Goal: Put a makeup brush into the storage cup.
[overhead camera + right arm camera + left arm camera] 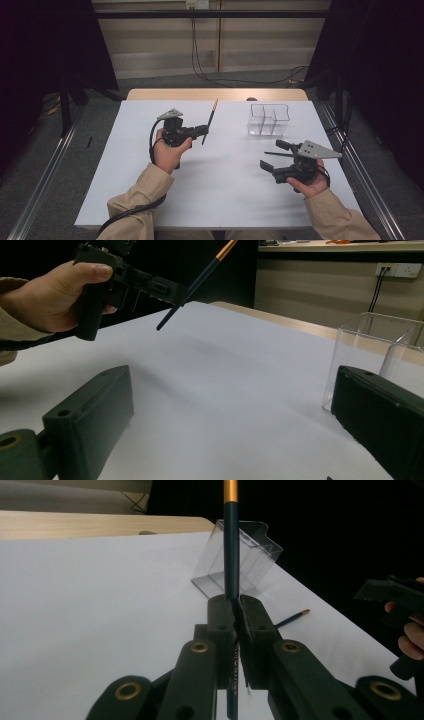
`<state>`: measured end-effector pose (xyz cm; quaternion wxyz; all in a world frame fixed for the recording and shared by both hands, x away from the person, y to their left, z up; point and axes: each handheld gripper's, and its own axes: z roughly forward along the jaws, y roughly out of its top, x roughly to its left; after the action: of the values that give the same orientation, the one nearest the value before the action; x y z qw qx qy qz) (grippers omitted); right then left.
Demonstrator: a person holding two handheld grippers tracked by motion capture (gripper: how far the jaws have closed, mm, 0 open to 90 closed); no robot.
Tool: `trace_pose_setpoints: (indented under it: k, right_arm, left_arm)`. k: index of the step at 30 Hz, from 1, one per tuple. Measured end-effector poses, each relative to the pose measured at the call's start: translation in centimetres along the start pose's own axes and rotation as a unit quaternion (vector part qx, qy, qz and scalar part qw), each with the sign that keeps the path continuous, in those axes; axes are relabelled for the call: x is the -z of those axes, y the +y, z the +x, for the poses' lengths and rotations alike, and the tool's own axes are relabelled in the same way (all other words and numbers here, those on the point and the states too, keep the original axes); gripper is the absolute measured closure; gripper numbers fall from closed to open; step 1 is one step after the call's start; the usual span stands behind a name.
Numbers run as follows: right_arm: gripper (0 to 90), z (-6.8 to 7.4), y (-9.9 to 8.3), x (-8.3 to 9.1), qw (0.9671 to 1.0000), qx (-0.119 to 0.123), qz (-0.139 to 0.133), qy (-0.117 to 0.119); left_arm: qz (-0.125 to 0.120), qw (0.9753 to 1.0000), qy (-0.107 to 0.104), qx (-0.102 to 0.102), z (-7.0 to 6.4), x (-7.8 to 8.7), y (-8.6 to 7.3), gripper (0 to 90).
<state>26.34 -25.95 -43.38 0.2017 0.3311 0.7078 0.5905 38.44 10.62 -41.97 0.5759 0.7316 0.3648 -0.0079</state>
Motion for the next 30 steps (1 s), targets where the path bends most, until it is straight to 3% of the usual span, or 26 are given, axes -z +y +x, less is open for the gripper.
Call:
trace_pose_setpoints:
  k: [6,9,15,30]
  right_arm:
    - [2.7,0.0,0.3,-0.4,1.0000,0.000,0.001,0.004]
    - [2.6,0.1,0.4,-0.7,1.0000,-0.003,0.001,0.005]
    - [2.5,0.2,0.7,-0.9,0.9999,-0.010,0.002,0.004]
    - [4.3,0.0,1.6,-1.8,0.9996,-0.027,0.000,0.006]
  left_arm:
    - [-0.001,0.9994,-0.033,-0.005,-0.8,-0.2,-0.6,84.9]
    - [0.003,0.9987,-0.047,-0.018,-1.4,-0.3,-0.9,84.9]
    - [0.012,0.9974,-0.057,-0.042,-2.6,-0.5,-1.3,84.9]
    - [0.019,0.9947,-0.085,-0.054,-3.9,-0.9,-1.8,84.9]
